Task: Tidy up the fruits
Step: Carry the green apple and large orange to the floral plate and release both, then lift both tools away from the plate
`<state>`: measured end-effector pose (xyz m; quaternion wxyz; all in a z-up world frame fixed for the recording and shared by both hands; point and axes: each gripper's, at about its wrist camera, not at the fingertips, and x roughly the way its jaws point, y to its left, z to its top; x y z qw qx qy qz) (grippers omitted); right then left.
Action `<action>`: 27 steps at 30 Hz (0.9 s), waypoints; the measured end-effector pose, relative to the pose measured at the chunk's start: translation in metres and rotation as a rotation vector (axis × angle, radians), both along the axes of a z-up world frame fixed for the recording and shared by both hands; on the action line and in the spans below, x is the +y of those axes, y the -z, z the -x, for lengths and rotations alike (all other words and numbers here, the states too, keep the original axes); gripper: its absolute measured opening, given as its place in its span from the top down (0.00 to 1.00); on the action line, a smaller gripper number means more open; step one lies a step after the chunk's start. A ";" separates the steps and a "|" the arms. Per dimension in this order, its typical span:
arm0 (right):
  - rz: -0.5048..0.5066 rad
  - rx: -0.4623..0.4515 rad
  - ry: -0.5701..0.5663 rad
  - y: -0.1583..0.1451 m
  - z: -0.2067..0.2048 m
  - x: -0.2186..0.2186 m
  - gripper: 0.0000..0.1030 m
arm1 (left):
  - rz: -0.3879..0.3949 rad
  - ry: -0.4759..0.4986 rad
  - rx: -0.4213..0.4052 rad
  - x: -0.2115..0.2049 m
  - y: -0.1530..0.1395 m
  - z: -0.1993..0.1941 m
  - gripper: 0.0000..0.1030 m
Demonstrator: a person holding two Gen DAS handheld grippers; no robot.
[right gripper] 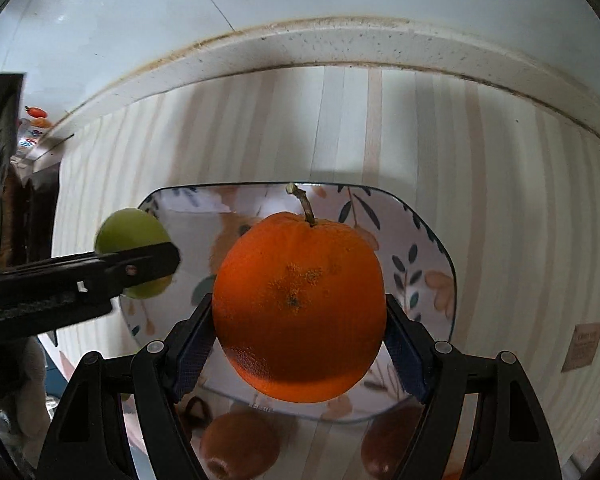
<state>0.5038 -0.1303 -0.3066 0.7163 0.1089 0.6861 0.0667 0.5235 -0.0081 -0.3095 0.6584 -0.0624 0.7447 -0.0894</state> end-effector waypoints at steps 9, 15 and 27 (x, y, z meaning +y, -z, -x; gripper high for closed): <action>0.026 0.043 -0.048 0.015 -0.013 0.007 0.21 | -0.024 0.039 0.062 -0.005 0.020 -0.003 0.43; 0.022 0.072 -0.046 0.018 -0.018 0.005 0.20 | -0.043 0.036 0.076 -0.011 0.023 -0.006 0.42; 0.040 0.040 -0.018 -0.027 -0.014 -0.014 0.09 | -0.035 -0.020 -0.028 0.016 -0.031 0.020 0.26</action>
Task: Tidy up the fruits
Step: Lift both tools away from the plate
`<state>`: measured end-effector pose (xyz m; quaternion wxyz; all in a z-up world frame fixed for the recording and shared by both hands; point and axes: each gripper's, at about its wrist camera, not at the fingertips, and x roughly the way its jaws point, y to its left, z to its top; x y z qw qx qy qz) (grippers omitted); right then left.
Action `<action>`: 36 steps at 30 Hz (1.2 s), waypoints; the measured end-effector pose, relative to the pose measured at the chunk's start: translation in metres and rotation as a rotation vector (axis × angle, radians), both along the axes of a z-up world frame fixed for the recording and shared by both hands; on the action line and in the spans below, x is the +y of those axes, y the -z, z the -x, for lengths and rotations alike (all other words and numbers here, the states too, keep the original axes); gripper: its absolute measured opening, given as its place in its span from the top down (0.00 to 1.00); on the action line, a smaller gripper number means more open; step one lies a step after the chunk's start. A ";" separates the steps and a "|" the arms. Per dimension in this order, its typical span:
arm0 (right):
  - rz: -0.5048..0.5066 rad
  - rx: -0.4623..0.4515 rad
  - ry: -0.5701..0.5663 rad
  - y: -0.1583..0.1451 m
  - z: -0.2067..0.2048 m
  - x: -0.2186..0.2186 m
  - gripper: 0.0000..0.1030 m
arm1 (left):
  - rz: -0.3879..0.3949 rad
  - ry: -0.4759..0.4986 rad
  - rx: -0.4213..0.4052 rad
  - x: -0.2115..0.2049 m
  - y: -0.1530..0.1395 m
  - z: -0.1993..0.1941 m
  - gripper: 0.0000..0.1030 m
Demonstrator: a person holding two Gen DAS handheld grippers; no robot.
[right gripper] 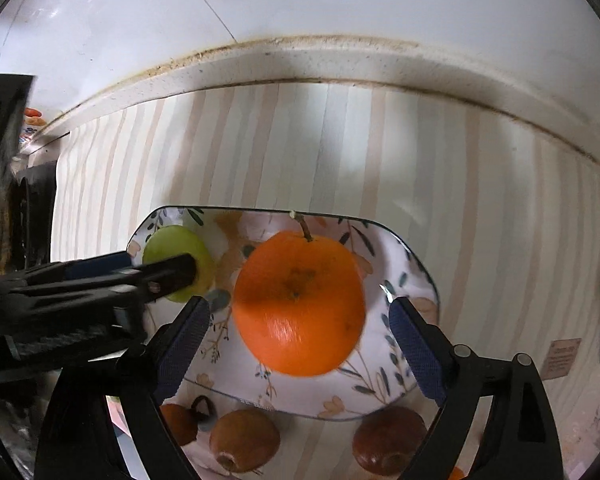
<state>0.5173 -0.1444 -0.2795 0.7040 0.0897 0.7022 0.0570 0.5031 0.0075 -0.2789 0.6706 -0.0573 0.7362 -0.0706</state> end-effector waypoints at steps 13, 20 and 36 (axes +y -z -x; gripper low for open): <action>0.009 -0.070 0.040 -0.051 0.068 -0.003 0.09 | -0.093 -0.014 -0.193 0.020 -0.066 0.065 0.26; 0.014 -0.138 0.045 -0.083 0.107 -0.003 0.09 | -0.105 0.000 -0.285 0.019 -0.096 0.111 0.26; -0.050 -0.256 0.067 -0.146 0.181 0.005 0.09 | -0.072 -0.021 -0.388 0.024 -0.146 0.175 0.26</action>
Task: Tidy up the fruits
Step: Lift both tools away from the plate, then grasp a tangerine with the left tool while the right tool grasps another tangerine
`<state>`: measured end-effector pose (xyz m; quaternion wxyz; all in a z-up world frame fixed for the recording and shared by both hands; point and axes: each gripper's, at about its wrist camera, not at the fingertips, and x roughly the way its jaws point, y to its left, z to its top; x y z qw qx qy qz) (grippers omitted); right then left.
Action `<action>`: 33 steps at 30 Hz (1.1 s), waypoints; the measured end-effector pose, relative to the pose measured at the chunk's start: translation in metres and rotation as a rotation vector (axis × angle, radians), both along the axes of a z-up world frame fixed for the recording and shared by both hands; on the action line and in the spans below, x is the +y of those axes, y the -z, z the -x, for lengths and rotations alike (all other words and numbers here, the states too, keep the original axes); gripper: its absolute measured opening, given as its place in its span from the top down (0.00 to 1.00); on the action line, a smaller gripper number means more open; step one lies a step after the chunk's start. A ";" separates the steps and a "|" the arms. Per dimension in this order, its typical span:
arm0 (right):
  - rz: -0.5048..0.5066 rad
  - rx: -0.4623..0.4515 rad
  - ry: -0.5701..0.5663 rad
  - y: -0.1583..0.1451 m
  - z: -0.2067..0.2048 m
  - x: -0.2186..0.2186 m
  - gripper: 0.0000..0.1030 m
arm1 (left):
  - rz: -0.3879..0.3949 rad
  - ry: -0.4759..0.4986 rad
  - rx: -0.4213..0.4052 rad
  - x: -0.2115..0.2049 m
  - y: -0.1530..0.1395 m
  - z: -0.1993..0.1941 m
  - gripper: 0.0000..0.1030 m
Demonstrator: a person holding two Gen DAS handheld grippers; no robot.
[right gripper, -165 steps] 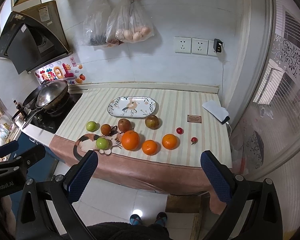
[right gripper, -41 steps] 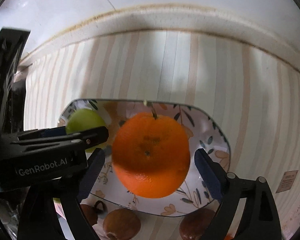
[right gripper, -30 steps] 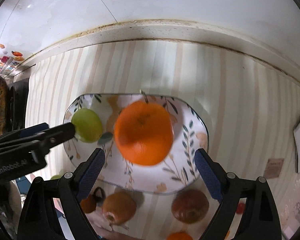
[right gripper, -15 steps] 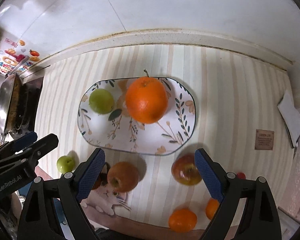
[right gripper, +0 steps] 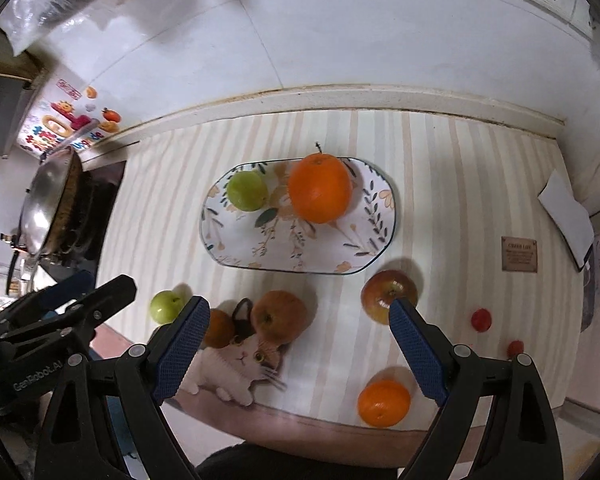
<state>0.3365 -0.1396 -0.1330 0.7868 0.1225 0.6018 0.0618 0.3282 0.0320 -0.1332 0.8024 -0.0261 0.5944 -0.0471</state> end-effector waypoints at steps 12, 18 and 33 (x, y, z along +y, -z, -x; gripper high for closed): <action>-0.064 0.232 0.100 0.088 0.037 -0.041 0.09 | -0.063 -0.049 0.160 0.013 0.071 0.022 0.26; -0.101 0.444 0.186 0.169 0.071 -0.062 0.09 | -0.082 -0.059 0.249 0.016 0.112 0.036 0.26; -0.080 0.430 0.173 0.209 0.072 -0.047 0.35 | -0.097 -0.075 0.335 0.017 0.172 0.019 0.26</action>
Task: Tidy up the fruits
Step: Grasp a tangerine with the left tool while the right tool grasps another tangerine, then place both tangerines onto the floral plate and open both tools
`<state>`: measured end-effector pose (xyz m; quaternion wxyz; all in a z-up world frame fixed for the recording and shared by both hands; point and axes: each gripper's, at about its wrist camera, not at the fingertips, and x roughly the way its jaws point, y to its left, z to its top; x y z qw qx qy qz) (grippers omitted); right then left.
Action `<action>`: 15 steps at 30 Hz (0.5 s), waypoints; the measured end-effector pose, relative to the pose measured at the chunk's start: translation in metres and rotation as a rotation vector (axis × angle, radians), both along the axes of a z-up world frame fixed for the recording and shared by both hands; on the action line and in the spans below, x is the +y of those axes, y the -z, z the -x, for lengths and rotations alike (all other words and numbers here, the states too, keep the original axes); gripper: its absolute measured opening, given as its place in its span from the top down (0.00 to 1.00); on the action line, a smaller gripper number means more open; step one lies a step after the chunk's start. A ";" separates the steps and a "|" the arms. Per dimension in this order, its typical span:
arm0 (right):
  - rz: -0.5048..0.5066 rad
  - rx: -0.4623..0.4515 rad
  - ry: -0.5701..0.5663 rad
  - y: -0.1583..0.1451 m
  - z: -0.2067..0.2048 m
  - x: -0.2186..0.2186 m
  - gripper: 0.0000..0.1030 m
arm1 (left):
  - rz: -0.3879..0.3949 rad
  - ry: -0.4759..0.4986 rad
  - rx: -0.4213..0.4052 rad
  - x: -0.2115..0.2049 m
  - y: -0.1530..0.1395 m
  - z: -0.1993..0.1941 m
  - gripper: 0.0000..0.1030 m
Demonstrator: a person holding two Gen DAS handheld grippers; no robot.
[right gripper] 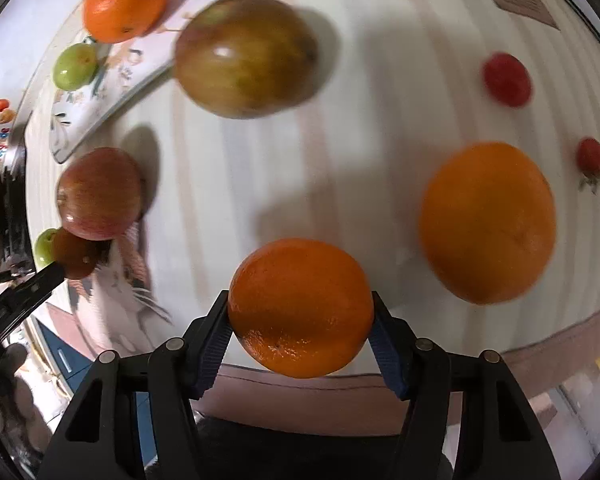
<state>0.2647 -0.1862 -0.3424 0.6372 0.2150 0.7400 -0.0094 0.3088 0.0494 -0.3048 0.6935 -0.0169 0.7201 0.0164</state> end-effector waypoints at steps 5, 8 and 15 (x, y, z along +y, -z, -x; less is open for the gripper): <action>0.025 -0.016 -0.037 -0.001 -0.015 0.019 0.35 | 0.015 0.008 0.017 -0.004 0.018 -0.016 0.28; 0.033 -0.016 -0.041 0.000 -0.021 0.022 0.35 | 0.032 0.021 0.006 -0.007 0.024 -0.019 0.48; 0.038 -0.007 -0.044 0.001 -0.024 0.020 0.35 | -0.001 0.077 0.006 -0.019 0.030 -0.020 0.48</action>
